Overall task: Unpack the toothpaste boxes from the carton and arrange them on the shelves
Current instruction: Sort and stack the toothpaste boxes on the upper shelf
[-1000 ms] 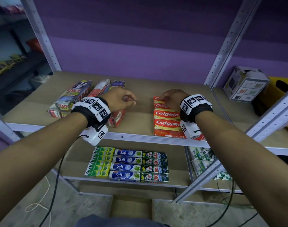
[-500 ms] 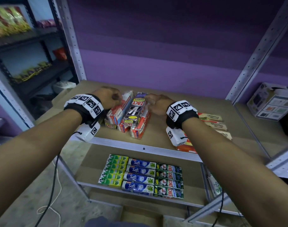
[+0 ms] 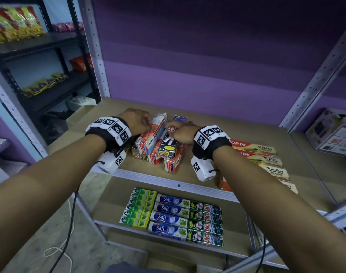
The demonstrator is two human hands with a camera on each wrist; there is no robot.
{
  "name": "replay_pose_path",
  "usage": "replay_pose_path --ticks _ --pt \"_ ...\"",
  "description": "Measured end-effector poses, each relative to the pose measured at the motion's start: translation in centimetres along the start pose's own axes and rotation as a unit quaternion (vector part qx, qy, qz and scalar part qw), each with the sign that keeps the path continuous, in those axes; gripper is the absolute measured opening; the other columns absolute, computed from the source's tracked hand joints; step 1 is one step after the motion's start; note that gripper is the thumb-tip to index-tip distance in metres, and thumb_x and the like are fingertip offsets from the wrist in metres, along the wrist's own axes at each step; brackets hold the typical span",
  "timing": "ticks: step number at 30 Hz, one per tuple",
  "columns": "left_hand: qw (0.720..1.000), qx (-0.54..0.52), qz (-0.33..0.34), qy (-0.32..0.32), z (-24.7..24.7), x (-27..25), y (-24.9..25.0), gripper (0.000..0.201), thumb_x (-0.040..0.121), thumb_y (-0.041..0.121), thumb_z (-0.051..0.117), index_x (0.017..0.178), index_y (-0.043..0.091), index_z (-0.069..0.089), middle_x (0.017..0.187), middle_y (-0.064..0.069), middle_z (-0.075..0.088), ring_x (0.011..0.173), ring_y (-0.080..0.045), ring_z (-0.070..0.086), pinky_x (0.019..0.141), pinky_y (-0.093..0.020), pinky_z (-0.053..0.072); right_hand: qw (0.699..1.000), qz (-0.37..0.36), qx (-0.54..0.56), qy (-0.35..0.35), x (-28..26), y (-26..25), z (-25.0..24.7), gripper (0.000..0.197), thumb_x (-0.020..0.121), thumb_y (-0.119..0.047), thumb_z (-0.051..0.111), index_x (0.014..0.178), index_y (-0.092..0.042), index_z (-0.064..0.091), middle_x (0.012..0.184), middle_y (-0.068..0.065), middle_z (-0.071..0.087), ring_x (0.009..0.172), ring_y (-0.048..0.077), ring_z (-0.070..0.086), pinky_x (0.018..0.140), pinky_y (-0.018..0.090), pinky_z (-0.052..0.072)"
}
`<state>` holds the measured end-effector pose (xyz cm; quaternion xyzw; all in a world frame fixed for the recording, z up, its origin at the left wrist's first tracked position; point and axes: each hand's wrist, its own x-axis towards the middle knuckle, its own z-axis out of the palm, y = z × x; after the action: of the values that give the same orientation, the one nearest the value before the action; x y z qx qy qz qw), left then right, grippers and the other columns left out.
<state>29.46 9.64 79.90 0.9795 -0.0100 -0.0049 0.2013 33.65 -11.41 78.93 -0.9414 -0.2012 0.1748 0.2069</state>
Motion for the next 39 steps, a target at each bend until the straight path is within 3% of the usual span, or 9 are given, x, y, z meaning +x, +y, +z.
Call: replay_pose_path --ticks 3,5,12,16,21,26,29,31,39 --pt "1.000 0.014 -0.007 -0.010 0.0 0.2 0.4 0.027 0.084 0.040 0.068 0.107 0.026 0.064 0.100 0.006 0.068 0.095 -0.016 0.064 0.089 -0.032 0.053 0.999 0.006 0.036 0.003 -0.6 0.5 -0.2 0.026 0.092 -0.048 0.052 0.118 -0.051 0.050 0.102 -0.002 0.067 0.067 0.012 0.065 0.051 0.020 0.046" --pt "0.999 0.029 -0.022 -0.022 0.1 0.4 0.8 0.035 0.080 0.046 0.070 0.107 0.027 0.060 0.099 0.005 0.067 0.092 -0.018 0.065 0.086 -0.033 0.054 0.998 0.008 0.064 0.005 -0.9 0.7 -0.1 0.024 0.090 -0.052 0.054 0.114 -0.048 0.051 0.091 0.000 0.070 0.059 0.015 0.065 0.048 0.022 0.049" --pt "0.995 -0.038 -0.073 -0.052 -0.9 0.9 2.0 0.045 0.067 0.035 0.085 0.106 0.029 0.062 0.091 0.013 0.060 0.078 -0.008 0.065 0.055 -0.018 0.051 0.983 0.027 0.180 0.006 -1.2 0.5 0.2 0.026 0.088 -0.047 0.065 0.111 -0.039 0.054 0.095 0.007 0.071 0.065 0.024 0.072 0.052 0.030 0.056" --pt "0.988 -0.106 -0.103 -0.054 -1.2 0.9 1.2 0.045 0.062 0.026 0.090 0.101 0.030 0.067 0.092 0.010 0.066 0.075 -0.009 0.067 0.057 -0.021 0.054 0.973 0.043 0.228 0.007 -0.8 0.0 0.4 0.028 0.082 -0.038 0.073 0.105 -0.038 0.057 0.103 0.007 0.067 0.078 0.028 0.073 0.053 0.036 0.059" --pt "0.970 -0.206 -0.124 -0.034 -2.4 0.5 -0.5 0.044 0.069 0.013 0.087 0.108 0.020 0.068 0.098 -0.010 0.072 0.078 -0.023 0.068 0.082 -0.038 0.059 0.963 0.047 0.265 0.015 0.1 -1.2 0.5 0.026 0.075 -0.032 0.076 0.094 -0.035 0.058 0.102 0.006 0.065 0.082 0.026 0.070 0.050 0.037 0.057" --pt "0.951 -0.268 -0.153 -0.004 -4.8 -0.2 -2.2 0.041 0.075 0.009 0.083 0.112 0.017 0.065 0.095 -0.011 0.073 0.074 -0.021 0.070 0.070 -0.035 0.060 0.960 0.043 0.275 0.005 1.1 -3.5 1.2 0.030 0.072 -0.032 0.075 0.096 -0.037 0.057 0.107 0.005 0.062 0.086 0.031 0.070 0.058 0.049 0.061" --pt "0.944 -0.284 -0.167 0.014 -5.8 -0.7 -3.6 0.040 0.076 0.010 0.083 0.112 0.016 0.064 0.101 -0.015 0.072 0.091 -0.032 0.071 0.085 -0.047 0.058 0.960 0.036 0.276 0.007 1.8 -5.0 1.7 0.032 0.074 -0.032 0.075 0.101 -0.036 0.058 0.105 0.001 0.059 0.085 0.028 0.070 0.054 0.043 0.060" --pt "0.940 -0.291 -0.173 0.024 -6.3 -0.9 -4.7 0.039 0.078 0.011 0.082 0.112 0.016 0.065 0.105 -0.015 0.072 0.093 -0.033 0.070 0.086 -0.049 0.057 0.961 0.032 0.275 0.012 2.2 -6.0 2.1 0.032 0.075 -0.032 0.074 0.102 -0.034 0.058 0.104 -0.001 0.059 0.086 0.026 0.069 0.052 0.038 0.059" --pt "0.935 -0.280 -0.204 0.072 -6.8 -1.4 -9.0 0.031 0.086 0.015 0.074 0.116 0.017 0.067 0.099 -0.010 0.071 0.064 -0.015 0.062 0.042 -0.015 0.047 0.962 0.057 0.267 -0.004 3.5 -8.1 3.4 0.035 0.078 -0.033 0.077 0.109 -0.031 0.059 0.105 0.001 0.062 0.075 0.022 0.070 0.056 0.043 0.061"
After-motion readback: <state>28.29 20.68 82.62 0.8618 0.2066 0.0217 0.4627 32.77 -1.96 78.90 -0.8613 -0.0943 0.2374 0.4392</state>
